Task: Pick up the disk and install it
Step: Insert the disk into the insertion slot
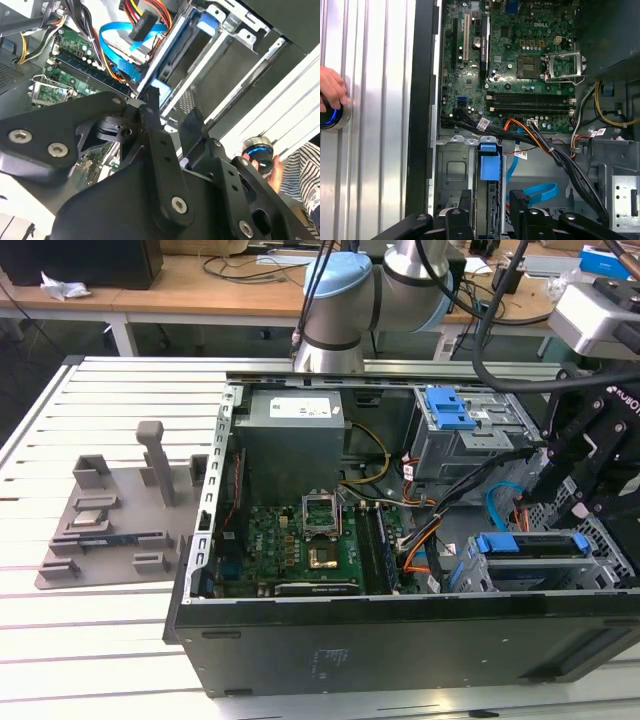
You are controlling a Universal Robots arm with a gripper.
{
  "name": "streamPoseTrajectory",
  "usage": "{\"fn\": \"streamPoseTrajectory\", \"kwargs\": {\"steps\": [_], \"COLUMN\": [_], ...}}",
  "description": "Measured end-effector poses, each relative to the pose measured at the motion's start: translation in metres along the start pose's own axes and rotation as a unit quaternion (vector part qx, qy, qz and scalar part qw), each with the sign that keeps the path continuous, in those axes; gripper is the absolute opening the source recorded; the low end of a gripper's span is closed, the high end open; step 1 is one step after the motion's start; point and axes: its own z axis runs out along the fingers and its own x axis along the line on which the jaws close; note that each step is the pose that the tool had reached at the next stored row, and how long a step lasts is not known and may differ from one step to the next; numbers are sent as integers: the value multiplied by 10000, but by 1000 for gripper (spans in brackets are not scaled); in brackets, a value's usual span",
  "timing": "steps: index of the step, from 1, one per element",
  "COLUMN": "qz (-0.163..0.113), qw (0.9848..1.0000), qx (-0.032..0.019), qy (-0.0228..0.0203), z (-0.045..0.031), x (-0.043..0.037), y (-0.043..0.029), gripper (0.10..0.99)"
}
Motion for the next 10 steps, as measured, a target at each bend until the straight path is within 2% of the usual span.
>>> {"fn": "streamPoseTrajectory", "kwargs": {"steps": [5,8,9,10], "qz": [0,0,0,0], "qw": [10000,10000,10000,10000], "qx": [0,0,0,0], "qy": [2,1,1,1], "z": [0,1,2,2], "x": [0,0,0,0], "y": [0,0,0,0], "gripper": [424,235,235,173]}}
